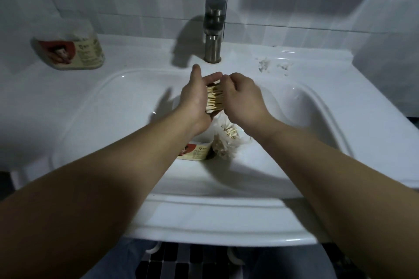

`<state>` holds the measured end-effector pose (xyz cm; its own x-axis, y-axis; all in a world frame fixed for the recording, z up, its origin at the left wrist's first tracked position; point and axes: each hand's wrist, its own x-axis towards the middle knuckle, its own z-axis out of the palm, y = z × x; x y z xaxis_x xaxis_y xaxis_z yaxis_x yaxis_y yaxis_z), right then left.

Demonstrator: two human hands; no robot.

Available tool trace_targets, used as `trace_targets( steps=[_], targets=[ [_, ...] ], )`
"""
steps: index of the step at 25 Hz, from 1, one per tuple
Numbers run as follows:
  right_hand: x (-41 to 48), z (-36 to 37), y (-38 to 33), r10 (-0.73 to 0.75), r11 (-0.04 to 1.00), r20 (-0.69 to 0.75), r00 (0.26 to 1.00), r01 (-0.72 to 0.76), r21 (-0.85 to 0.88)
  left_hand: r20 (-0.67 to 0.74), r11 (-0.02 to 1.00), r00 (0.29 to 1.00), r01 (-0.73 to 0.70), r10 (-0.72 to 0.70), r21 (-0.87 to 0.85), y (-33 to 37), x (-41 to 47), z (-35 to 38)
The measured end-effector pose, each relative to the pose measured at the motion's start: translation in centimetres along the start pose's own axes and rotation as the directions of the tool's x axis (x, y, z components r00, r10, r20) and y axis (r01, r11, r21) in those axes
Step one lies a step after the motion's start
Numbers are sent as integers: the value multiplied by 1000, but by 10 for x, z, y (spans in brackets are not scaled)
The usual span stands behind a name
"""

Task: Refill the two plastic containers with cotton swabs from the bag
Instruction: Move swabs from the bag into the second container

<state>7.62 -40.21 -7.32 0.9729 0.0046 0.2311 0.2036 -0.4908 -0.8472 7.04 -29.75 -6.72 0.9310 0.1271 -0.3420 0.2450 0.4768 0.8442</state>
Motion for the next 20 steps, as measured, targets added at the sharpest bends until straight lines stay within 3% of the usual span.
trace_targets(
  steps=[3, 7, 12, 15, 17, 20],
  targets=[
    [-4, 4, 0, 3, 1000, -3, 1000, -3, 5, -34, 990, 997, -67, 71, 123, 2, -3, 1],
    [-1, 2, 7, 71, 997, 4, 997, -71, 44, 35, 921, 998, -70, 61, 383, 3, -8, 0],
    [-7, 15, 9, -19, 985, 68, 997, 30, -173, -43, 782, 989, -85, 140, 618, 27, 4, -16],
    [-9, 18, 11, -70, 952, 144, 987, 109, -287, -22, 632, 986, -87, 163, 770, 32, 12, -31],
    [-10, 20, 13, -64, 936, 176, 982, 120, -331, -78, 466, 984, -6, 161, 885, 37, 12, -44],
    [-9, 23, 17, -73, 916, 221, 973, 153, -370, -134, 226, 991, 127, 15, 966, 44, -1, -60]
  ],
)
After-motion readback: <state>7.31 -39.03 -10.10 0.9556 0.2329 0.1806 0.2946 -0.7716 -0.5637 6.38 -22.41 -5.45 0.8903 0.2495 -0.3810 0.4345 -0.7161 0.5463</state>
